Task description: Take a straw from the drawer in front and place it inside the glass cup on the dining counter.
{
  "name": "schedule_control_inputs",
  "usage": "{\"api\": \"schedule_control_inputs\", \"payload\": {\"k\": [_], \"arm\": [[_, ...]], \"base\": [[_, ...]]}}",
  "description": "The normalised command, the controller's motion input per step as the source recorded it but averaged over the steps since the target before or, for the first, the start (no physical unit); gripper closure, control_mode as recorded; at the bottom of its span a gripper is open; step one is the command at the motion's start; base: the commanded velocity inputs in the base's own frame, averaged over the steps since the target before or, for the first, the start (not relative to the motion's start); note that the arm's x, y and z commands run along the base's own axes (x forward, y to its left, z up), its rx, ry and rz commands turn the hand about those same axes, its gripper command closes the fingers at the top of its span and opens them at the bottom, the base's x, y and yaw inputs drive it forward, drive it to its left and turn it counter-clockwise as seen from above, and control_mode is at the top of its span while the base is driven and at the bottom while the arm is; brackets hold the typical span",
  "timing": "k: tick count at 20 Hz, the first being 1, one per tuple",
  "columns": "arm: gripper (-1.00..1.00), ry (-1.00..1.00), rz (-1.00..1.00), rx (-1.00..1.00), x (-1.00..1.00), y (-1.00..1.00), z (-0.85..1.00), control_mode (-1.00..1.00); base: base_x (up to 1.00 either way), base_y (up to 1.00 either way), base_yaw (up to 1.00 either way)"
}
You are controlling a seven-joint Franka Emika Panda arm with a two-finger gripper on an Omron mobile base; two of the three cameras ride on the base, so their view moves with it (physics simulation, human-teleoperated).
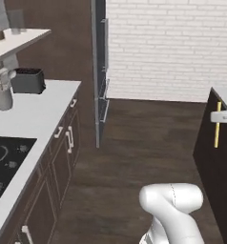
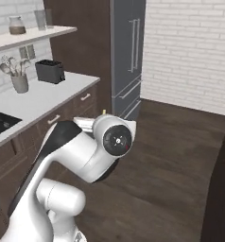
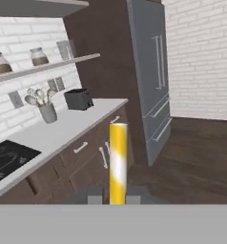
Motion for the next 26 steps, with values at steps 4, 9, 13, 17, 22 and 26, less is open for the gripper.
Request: {"api": "schedule_control_inputs", "payload": {"k": [4,9,13,17,22,26], "arm": [[1.00,0.00,0.00,0.00,0.00,0.00,0.00,1.00],[1.00,0.00,0.00,0.00,0.00,0.00,0.00,1.00],[1.00,0.00,0.00,0.00,0.00,0.00,0.00,1.00],[1.00,0.00,0.00,0.00,0.00,0.00,0.00,1.00],[1.00,0.00,0.00,0.00,0.00,0.00,0.00,1.00],[1.00,0.00,0.00,0.00,0.00,0.00,0.00,1.00]], "base": [[1.00,0.01,-0.20],[0.95,0.00,-0.30],[0.96,0.01,-0.32],[0.99,0.04,-0.33],[0.99,0.11,-0.33],[0.91,0.20,-0.31]]}}
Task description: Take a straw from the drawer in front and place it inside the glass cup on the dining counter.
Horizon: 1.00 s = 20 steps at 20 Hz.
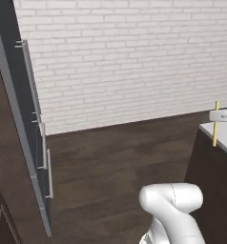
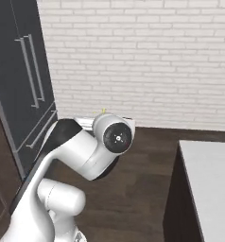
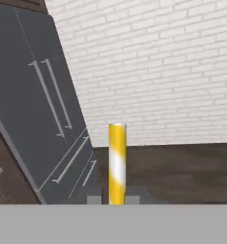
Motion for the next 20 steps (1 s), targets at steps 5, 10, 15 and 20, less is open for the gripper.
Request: {"api": "schedule_control_inputs", "payload": {"k": [5,10,15,20], "arm": [[1.00,0.00,0.00,0.00,0.00,0.00,0.00,1.00],[1.00,0.00,0.00,0.00,0.00,0.00,0.00,1.00],[1.00,0.00,0.00,0.00,0.00,0.00,0.00,1.00],[1.00,0.00,0.00,0.00,0.00,0.00,0.00,1.00]], "base": [[0.89,0.28,-0.32],[0.87,0.34,-0.32],[0.84,0.38,-0.31],[0.87,0.40,-0.30]]}}
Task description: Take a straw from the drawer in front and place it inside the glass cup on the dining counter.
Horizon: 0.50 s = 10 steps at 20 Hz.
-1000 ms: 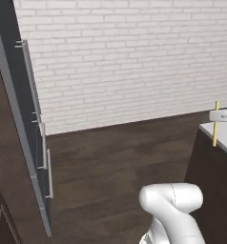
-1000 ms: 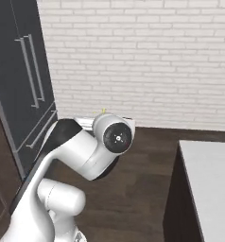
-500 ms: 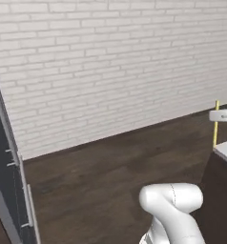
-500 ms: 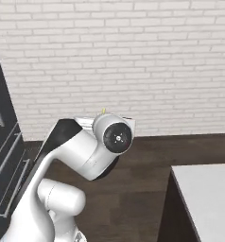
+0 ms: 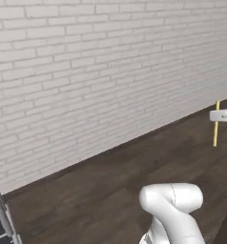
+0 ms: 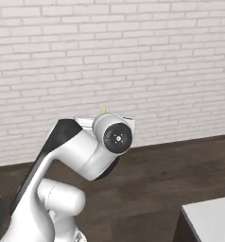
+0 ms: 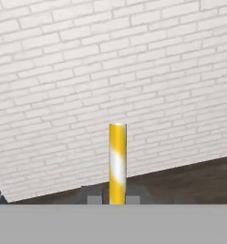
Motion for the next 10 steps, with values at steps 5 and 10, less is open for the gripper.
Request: {"api": "schedule_control_inputs", "payload": {"k": [5,10], "arm": [[1.00,0.00,0.00,0.00,0.00,0.00,0.00,1.00],[1.00,0.00,0.00,0.00,0.00,0.00,0.00,1.00]], "base": [[0.88,0.39,-0.32],[0.91,0.28,-0.37]]}}
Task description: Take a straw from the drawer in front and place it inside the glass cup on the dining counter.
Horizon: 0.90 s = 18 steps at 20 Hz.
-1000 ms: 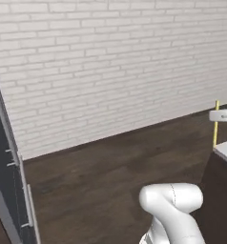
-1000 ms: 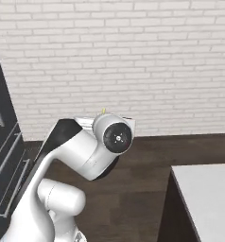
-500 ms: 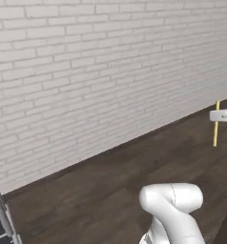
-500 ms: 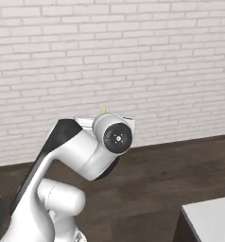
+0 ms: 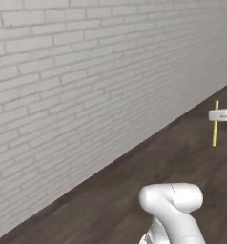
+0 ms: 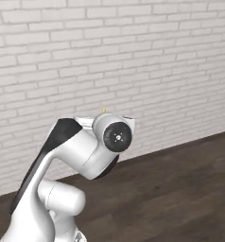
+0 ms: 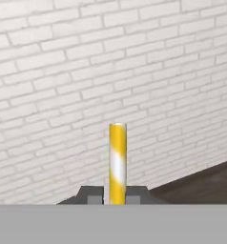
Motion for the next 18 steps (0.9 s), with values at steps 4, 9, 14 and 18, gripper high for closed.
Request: {"api": "schedule_control_inputs", "payload": {"k": [4,9,14,18], "arm": [[1.00,0.00,0.00,0.00,0.00,0.00,0.00,1.00],[1.00,0.00,0.00,0.00,0.00,0.00,0.00,1.00],[1.00,0.00,0.00,0.00,0.00,0.00,0.00,1.00],[1.00,0.00,0.00,0.00,0.00,0.00,0.00,1.00]], "base": [[0.92,0.28,-0.40],[0.97,0.25,-0.43],[0.99,0.21,-0.43],[0.97,0.17,-0.45]]}}
